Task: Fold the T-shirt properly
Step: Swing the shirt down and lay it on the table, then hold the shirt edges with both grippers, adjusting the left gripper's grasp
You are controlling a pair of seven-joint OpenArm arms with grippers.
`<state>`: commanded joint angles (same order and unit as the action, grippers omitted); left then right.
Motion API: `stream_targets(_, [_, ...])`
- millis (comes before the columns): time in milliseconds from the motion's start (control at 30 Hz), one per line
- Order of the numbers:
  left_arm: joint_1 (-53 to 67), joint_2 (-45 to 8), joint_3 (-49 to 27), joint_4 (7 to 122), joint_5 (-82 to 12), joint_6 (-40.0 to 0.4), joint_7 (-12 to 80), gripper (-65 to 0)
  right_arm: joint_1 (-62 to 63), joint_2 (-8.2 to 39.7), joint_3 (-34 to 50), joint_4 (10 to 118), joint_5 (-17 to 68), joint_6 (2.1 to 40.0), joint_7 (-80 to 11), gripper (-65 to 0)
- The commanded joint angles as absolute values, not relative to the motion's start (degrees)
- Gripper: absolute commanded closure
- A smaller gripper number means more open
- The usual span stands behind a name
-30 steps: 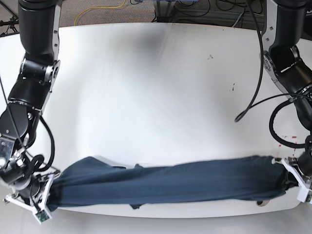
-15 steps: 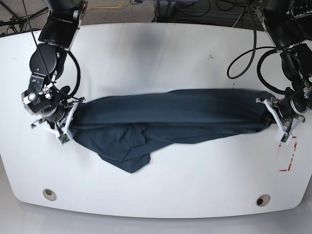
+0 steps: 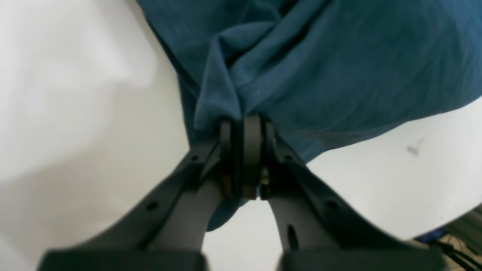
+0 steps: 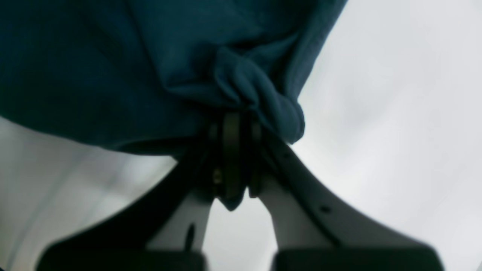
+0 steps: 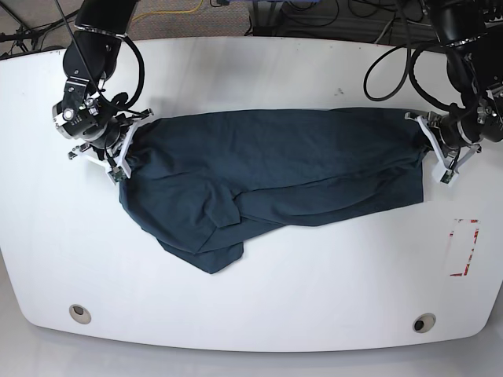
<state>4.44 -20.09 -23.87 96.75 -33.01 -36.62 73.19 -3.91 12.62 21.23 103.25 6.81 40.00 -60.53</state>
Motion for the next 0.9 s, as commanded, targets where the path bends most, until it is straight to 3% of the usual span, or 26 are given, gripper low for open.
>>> stream_targets(333, [5.49,-20.0,-23.69,94.02,-33.19,-36.62,73.54,-0.6,-4.09,12.53,21.05,103.25,6.81,40.0,-60.53,0.0])
stream_targets(567, [4.97,-19.91,-24.04,94.11,-34.07,-36.7,76.88,-21.4,-3.82,12.44,20.97,103.25,6.9,40.0,-60.53,0.0])
stream_targets(900, [3.65,-20.18,-24.04,100.0,-43.21,-36.26,77.58,-33.8,-3.65,10.59,20.97,103.25,6.81,40.0,-60.53,0.0])
